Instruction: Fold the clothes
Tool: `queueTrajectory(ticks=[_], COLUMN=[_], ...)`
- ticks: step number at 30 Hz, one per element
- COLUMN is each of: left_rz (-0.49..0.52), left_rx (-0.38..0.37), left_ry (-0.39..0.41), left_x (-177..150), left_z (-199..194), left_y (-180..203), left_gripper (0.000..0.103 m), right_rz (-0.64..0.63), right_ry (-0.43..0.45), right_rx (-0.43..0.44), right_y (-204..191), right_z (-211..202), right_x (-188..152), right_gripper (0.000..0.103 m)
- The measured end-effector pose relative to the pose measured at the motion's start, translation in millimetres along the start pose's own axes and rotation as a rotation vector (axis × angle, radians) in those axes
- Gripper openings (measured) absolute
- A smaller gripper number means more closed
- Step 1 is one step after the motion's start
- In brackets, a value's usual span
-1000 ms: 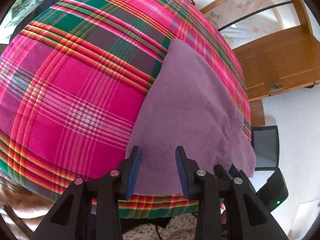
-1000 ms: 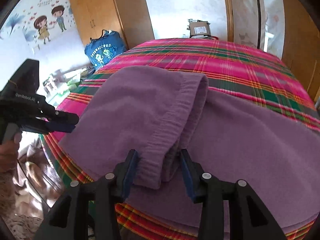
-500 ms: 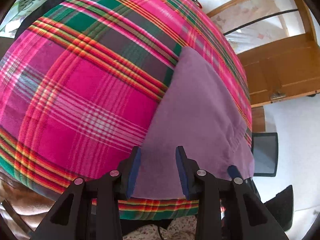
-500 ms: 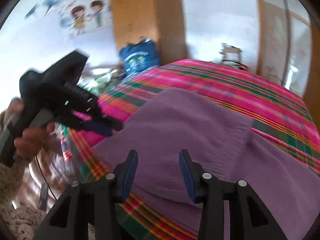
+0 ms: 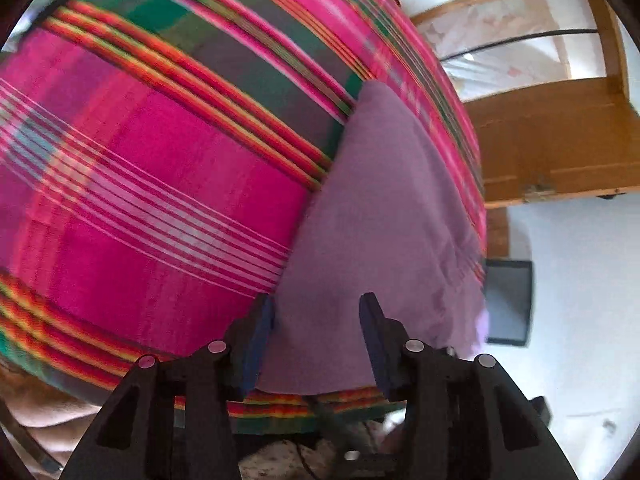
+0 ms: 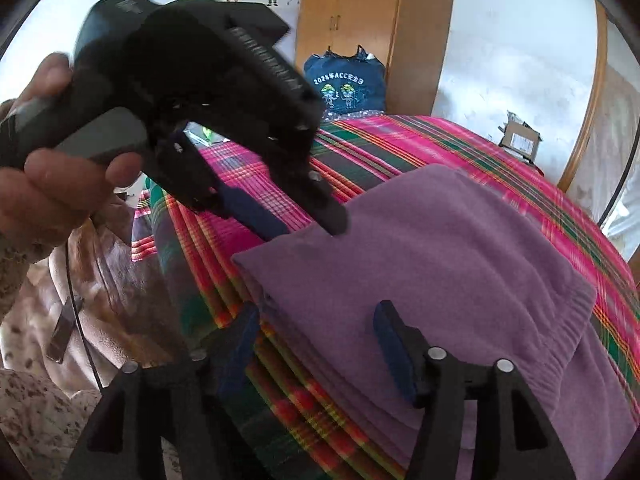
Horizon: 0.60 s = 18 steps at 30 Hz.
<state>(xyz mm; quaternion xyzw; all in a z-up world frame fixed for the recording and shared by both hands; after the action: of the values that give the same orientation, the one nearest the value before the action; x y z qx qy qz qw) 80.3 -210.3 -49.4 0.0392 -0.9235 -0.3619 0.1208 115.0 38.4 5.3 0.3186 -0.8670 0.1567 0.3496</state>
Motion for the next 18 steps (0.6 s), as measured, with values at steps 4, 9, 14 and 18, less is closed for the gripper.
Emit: queueTrajectory(ticks=[4, 9, 14, 18], left_rz=[-0.022, -0.038, -0.023, -0.036], left_rx=[-0.046, -0.114, -0.155, -0.172], left_ry=[-0.007, -0.012, -0.024, -0.029], left_x=[2, 8, 10, 13], left_z=[-1, 0, -4, -5], left_y=[-2, 11, 19, 19], left_gripper=[0.046, 0.046, 0.046, 0.046], right_rz=[-0.023, -0.066, -0.153, -0.155], right_ry=[0.011, 0.032, 0.087, 0.1], right_rx=[-0.016, -0.079, -0.175, -0.233], right_y=[-7, -16, -32, -36], right_z=[1, 4, 6, 11], right_x=[0, -3, -4, -1], right_gripper=[0.064, 0.064, 0.064, 0.064])
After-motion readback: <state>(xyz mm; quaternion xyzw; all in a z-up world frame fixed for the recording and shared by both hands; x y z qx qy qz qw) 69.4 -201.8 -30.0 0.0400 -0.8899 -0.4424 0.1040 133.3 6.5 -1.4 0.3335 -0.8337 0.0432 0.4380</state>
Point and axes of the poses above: each gripper's, at about its wrist camera, not at the fingertips, and z roughly the way its jaws point, y to its right, x to its top, the point moved 3 cm from there along z, roughly the way its jaws point, and after that the axes turned 13 degrees about z, right-handed, at the moved point
